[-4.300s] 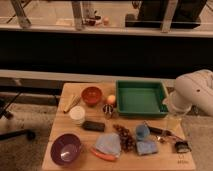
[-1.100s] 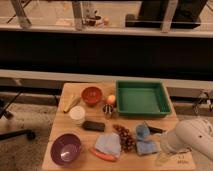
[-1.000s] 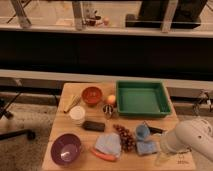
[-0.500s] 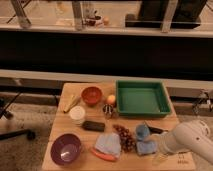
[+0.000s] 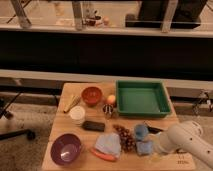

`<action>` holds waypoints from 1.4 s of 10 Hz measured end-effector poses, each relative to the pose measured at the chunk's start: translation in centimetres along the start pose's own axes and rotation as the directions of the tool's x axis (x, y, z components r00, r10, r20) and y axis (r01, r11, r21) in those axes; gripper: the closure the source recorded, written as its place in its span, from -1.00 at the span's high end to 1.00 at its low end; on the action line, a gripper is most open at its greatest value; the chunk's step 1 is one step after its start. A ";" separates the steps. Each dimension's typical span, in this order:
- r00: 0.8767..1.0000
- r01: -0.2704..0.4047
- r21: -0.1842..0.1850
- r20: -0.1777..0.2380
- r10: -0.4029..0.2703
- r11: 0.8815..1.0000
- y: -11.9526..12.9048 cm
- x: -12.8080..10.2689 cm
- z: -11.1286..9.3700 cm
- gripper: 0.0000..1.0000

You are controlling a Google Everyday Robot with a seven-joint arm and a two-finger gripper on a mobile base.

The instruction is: Wipe tray with sponge

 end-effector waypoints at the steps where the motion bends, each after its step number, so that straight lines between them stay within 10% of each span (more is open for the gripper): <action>1: 1.000 -0.001 -0.002 0.001 0.001 1.000 -0.1 -0.1 0.4 0.60; 8: 1.000 -0.026 -0.018 -0.010 0.026 1.000 -0.6 1.0 2.4 0.55; 14: 1.000 -0.015 -0.019 -0.008 0.015 1.000 -0.4 0.8 2.4 -0.62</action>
